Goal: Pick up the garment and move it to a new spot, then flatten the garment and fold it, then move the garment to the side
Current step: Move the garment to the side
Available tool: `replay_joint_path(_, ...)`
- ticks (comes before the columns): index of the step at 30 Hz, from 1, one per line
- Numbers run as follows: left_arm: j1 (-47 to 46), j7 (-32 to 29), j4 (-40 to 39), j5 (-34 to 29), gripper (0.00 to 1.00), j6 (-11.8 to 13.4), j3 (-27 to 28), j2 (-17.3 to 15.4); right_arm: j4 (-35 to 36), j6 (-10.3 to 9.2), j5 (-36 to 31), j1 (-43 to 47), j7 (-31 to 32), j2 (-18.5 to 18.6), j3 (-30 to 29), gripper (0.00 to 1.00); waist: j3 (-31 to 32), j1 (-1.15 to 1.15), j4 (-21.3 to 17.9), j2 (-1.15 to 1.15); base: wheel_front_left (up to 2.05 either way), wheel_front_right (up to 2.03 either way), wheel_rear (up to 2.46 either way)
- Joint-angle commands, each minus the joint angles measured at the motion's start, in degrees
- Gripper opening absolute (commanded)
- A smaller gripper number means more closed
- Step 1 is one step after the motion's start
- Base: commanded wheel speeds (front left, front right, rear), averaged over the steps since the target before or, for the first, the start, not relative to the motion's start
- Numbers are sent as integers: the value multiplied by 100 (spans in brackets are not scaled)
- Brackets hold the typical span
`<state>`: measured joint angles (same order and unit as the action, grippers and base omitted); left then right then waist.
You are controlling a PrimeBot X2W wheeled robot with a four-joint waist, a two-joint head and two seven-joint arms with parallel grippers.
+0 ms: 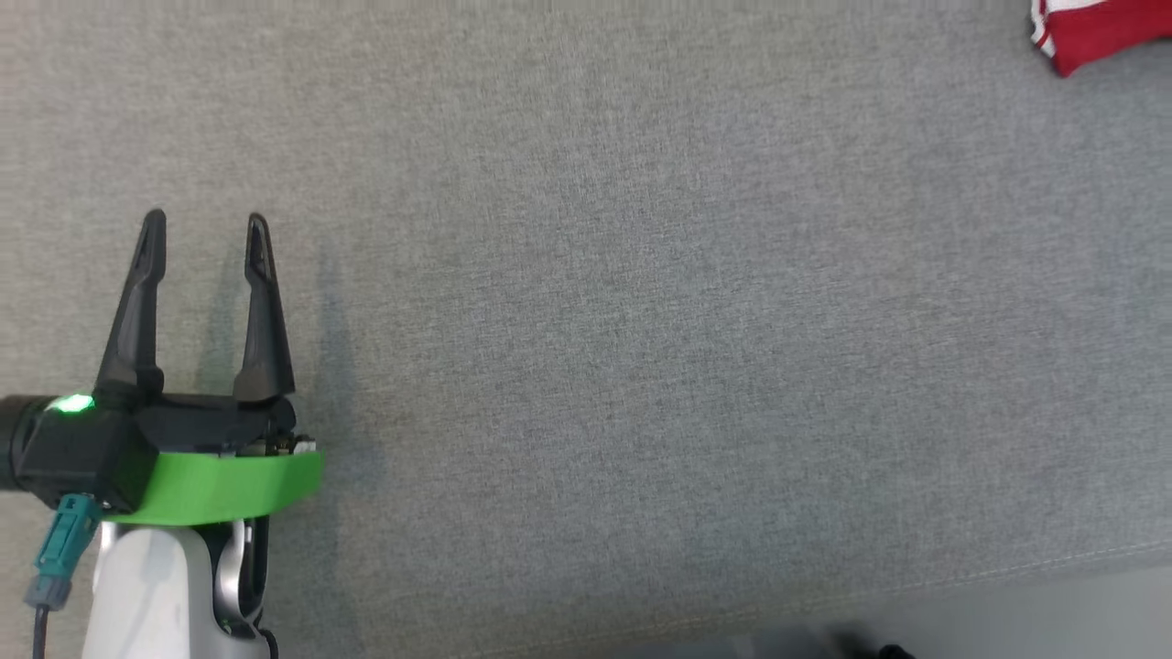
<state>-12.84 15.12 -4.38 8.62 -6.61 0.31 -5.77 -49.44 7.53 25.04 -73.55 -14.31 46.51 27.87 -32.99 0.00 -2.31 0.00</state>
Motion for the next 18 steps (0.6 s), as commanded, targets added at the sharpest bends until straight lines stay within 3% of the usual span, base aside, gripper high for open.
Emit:
replay_joint_path(1, 113, -1, 49, 64, 100, 20, 54, 36, 104, -8, -17, 196, -56, -119, -12, 100, 473, 0, 55, 0, 0, 0, 0)
replay_joint_path(6, 381, -2, 260, 106, 100, 35, 159, 95, 827, -8, -158, 817, -85, -629, -310, 100, 966, 0, 83, 0, 0, 0, 0)
replay_joint_path(18, 782, -2, 682, 149, 100, -13, 300, 187, 2845, -7, -850, 3567, -87, -2074, -1727, 100, 1703, 0, 186, 0, 0, 0, 0)
